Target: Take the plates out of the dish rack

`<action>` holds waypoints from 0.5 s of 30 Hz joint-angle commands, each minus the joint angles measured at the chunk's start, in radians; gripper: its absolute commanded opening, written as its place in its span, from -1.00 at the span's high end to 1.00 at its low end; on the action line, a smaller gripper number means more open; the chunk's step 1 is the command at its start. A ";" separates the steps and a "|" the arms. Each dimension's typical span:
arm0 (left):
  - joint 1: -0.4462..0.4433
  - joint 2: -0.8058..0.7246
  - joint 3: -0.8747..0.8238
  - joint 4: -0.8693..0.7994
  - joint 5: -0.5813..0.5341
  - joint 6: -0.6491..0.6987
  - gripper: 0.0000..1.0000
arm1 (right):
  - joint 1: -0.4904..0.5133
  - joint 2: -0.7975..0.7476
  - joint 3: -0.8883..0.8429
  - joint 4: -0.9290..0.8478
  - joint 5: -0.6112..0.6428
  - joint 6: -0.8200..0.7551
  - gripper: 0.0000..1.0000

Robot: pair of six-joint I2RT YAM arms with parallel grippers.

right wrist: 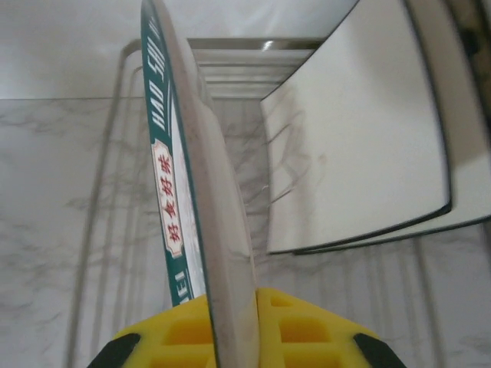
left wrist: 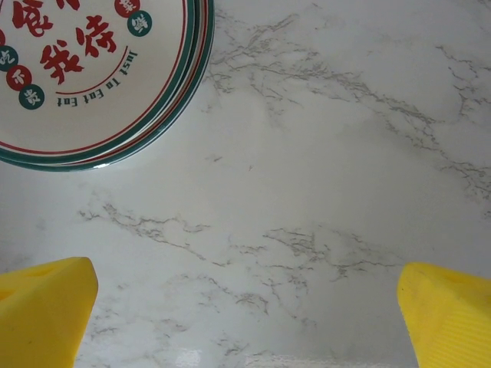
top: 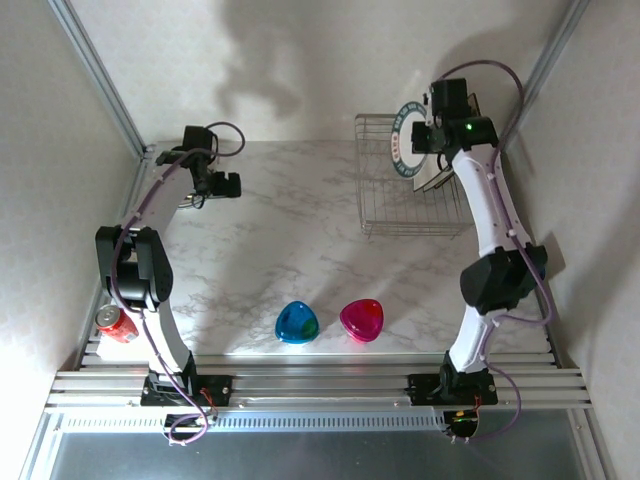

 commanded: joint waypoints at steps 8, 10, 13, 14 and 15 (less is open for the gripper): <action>-0.014 -0.041 -0.018 0.008 0.022 0.014 -0.99 | -0.075 -0.225 -0.498 0.505 -0.650 0.293 1.00; -0.016 -0.043 -0.024 0.013 0.025 0.012 -0.99 | -0.082 -0.227 -0.603 0.665 -0.770 0.392 1.00; -0.017 -0.049 -0.034 0.023 0.034 0.013 -0.99 | -0.081 -0.207 -0.752 0.955 -0.910 0.574 1.00; -0.018 -0.050 -0.038 0.025 0.034 0.013 -0.99 | -0.080 -0.196 -0.792 1.035 -0.937 0.623 1.00; -0.018 -0.050 -0.039 0.027 0.035 0.013 -0.99 | -0.078 -0.186 -0.825 1.098 -0.947 0.657 1.00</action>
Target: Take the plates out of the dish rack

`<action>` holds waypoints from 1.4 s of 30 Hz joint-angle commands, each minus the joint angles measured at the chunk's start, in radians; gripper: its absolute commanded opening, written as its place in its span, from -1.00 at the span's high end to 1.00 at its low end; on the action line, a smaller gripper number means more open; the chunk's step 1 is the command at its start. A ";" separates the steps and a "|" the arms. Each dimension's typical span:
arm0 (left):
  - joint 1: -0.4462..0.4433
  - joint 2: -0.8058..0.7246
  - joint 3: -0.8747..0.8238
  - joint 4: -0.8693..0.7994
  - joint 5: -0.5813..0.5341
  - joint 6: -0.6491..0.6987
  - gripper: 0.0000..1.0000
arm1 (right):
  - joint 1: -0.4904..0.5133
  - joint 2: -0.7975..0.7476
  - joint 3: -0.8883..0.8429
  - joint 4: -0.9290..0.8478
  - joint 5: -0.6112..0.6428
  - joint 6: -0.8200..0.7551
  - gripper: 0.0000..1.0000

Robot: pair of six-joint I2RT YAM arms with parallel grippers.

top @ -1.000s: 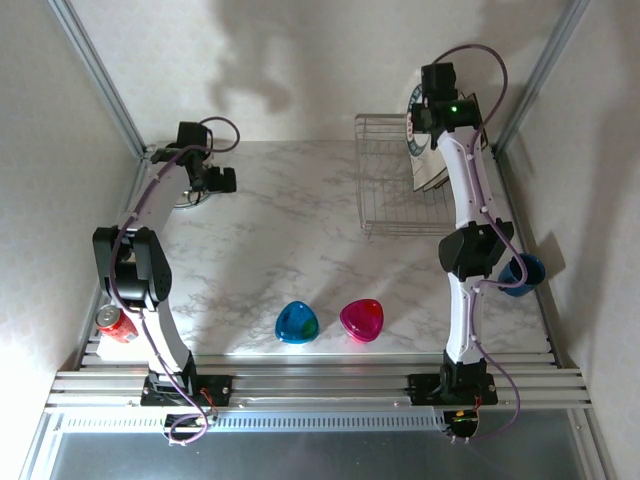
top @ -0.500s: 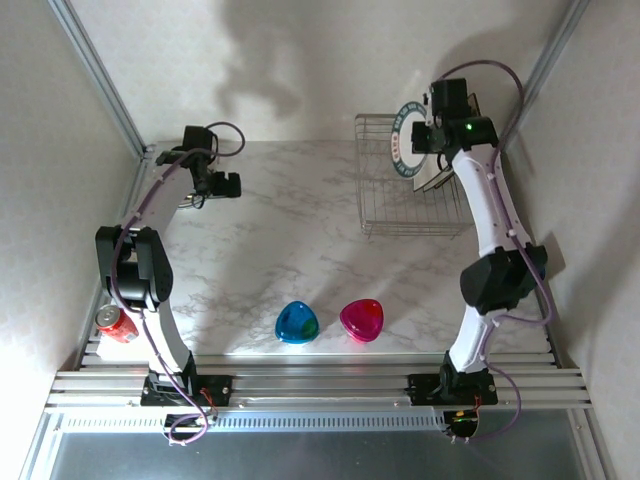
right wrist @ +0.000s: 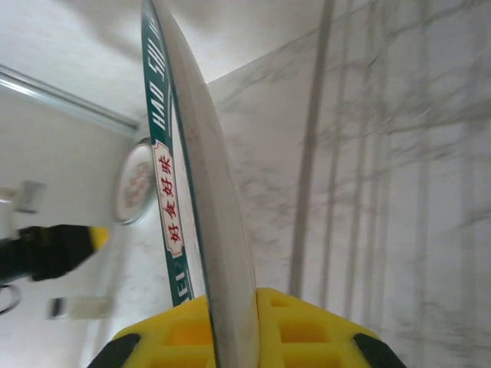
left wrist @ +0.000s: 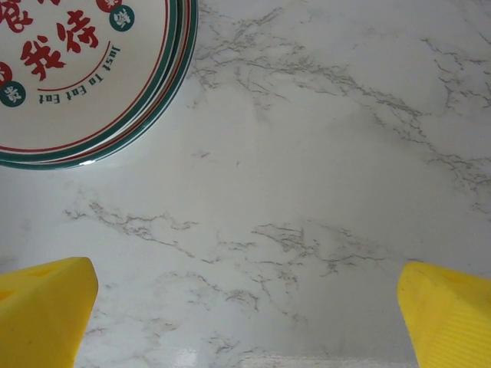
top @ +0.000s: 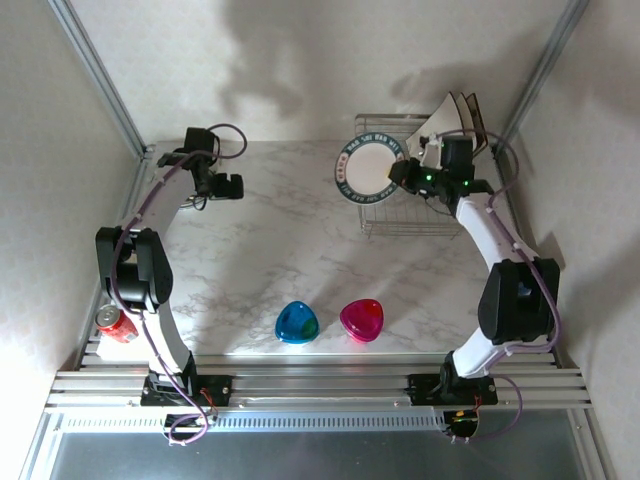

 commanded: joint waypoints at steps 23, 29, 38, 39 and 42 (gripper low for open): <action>-0.019 -0.090 -0.172 0.512 0.684 -0.203 -0.99 | 0.075 0.182 -0.088 0.527 -0.220 0.277 1.00; -0.040 -0.069 -0.255 0.757 0.872 -0.356 -0.99 | 0.121 0.225 -0.032 0.544 -0.229 0.299 1.00; -0.075 -0.010 -0.279 0.909 0.954 -0.460 -0.84 | 0.173 0.276 0.043 0.554 -0.246 0.318 1.00; -0.077 -0.004 -0.275 0.911 0.957 -0.462 -0.79 | 0.175 0.278 0.048 0.555 -0.247 0.319 1.00; -0.086 0.010 -0.273 0.920 0.960 -0.469 -0.66 | 0.185 0.289 0.068 0.557 -0.254 0.323 1.00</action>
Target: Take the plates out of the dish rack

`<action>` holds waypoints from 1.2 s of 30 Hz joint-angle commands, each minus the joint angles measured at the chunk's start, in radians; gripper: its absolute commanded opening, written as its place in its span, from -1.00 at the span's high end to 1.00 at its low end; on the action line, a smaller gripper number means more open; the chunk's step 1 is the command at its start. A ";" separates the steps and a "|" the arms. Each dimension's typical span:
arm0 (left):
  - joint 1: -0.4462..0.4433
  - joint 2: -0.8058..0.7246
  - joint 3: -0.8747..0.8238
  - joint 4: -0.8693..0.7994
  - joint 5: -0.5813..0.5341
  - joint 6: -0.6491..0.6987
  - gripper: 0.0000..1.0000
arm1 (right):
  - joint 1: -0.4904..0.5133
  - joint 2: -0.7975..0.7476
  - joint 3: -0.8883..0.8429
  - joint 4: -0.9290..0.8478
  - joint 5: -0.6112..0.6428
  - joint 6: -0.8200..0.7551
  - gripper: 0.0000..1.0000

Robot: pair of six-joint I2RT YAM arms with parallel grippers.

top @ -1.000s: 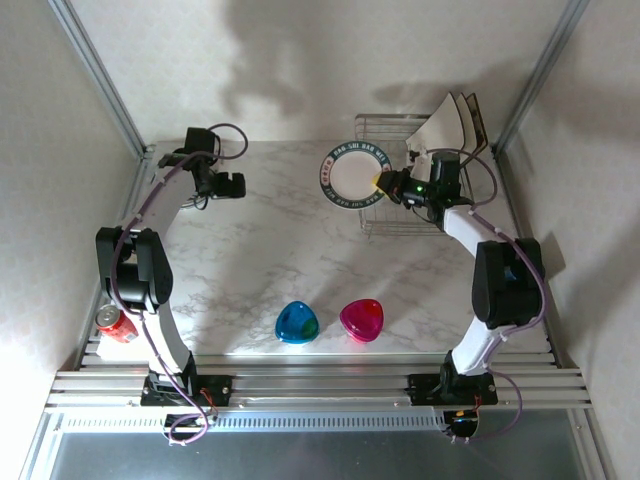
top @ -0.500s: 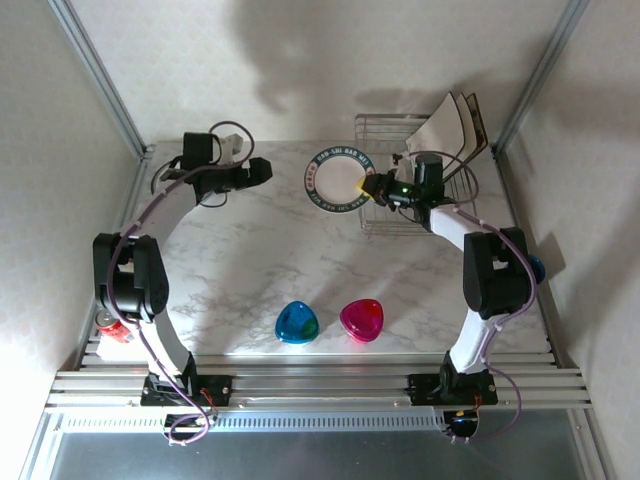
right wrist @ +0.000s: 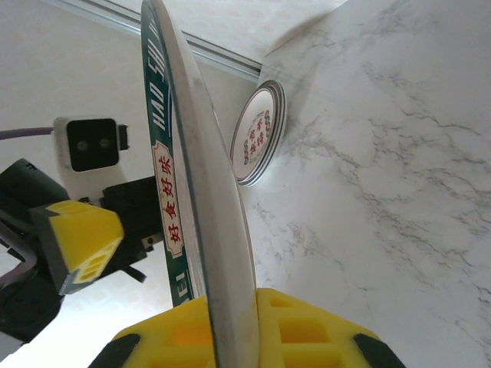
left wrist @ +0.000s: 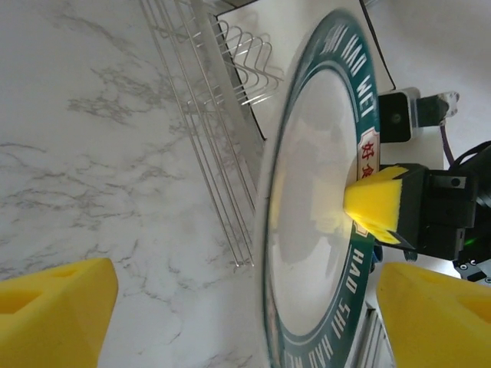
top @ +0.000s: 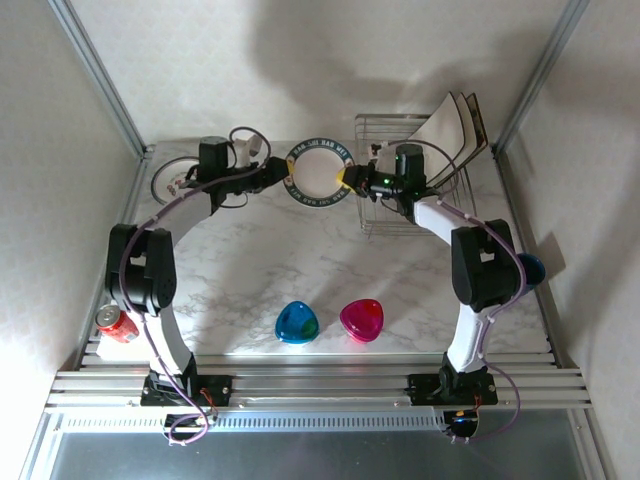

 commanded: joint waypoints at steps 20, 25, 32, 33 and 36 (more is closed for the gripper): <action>-0.013 0.039 0.005 0.081 0.067 -0.043 1.00 | 0.049 0.071 0.110 0.026 -0.044 0.011 1.00; -0.013 0.029 -0.006 0.103 0.065 -0.057 1.00 | 0.050 0.073 0.115 0.000 -0.039 0.000 0.42; -0.004 0.011 -0.020 0.154 0.064 -0.092 1.00 | 0.047 0.042 0.132 -0.125 -0.004 -0.088 -0.98; -0.001 0.008 -0.023 0.159 0.064 -0.097 1.00 | 0.046 0.037 0.136 -0.141 0.001 -0.101 -0.98; 0.004 0.000 -0.027 0.167 0.064 -0.101 1.00 | 0.038 0.019 0.156 -0.207 0.013 -0.141 -0.98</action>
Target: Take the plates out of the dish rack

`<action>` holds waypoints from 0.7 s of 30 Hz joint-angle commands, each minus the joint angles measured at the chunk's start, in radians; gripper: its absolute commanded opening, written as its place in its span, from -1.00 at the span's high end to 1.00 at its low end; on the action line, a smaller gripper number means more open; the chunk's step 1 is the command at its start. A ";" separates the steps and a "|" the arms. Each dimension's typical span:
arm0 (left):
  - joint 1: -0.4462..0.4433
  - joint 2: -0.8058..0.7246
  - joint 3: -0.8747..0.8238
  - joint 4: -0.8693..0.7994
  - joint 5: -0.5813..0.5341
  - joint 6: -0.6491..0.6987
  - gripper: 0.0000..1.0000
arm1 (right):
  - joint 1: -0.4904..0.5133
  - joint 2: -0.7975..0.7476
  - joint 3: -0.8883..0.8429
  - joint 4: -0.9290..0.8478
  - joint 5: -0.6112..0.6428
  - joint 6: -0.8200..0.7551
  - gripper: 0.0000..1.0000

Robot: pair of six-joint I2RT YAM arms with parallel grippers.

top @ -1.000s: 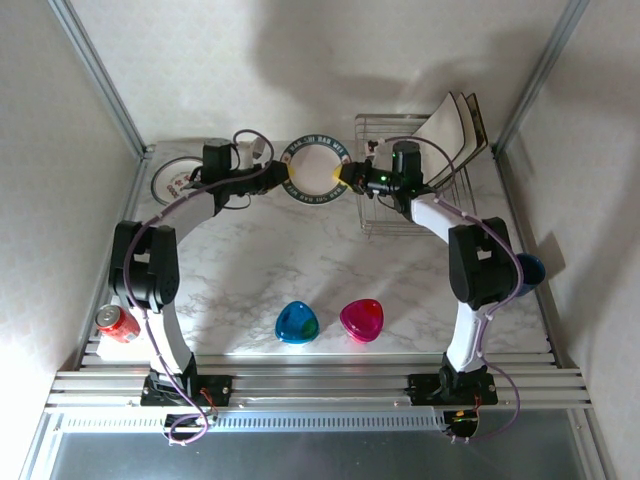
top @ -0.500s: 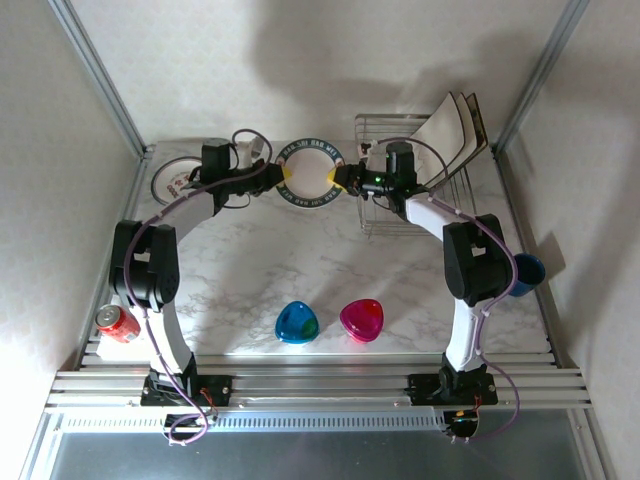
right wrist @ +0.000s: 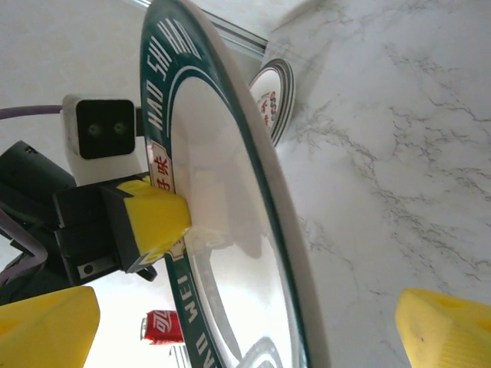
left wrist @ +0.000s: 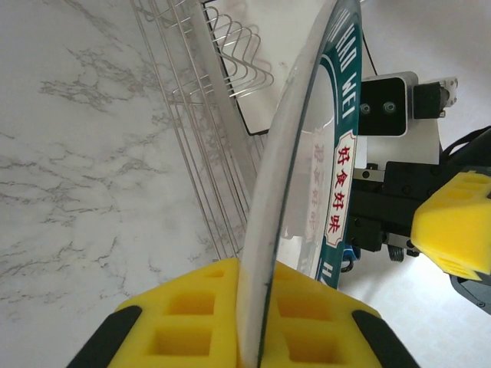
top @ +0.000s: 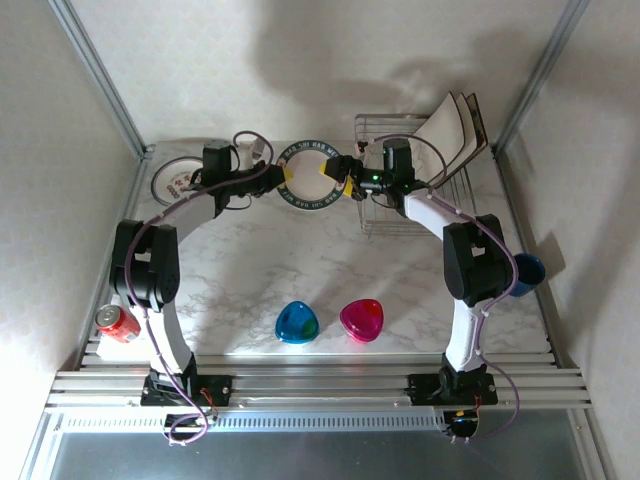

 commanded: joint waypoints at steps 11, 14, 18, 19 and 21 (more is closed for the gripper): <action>0.048 -0.060 -0.048 0.091 -0.016 -0.030 1.00 | -0.080 -0.178 0.144 -0.566 0.297 -0.409 -0.98; 0.085 -0.080 -0.078 0.112 -0.067 -0.054 1.00 | -0.122 -0.218 0.205 -0.751 0.406 -0.512 -0.98; 0.132 -0.117 -0.121 0.172 -0.137 -0.103 1.00 | -0.148 -0.253 0.317 -1.016 0.632 -0.660 -0.98; 0.143 -0.127 -0.129 0.181 -0.159 -0.113 1.00 | -0.154 -0.265 0.334 -1.059 0.683 -0.695 -0.98; 0.161 -0.146 -0.147 0.193 -0.206 -0.129 1.00 | -0.168 -0.288 0.354 -1.129 0.793 -0.743 -0.98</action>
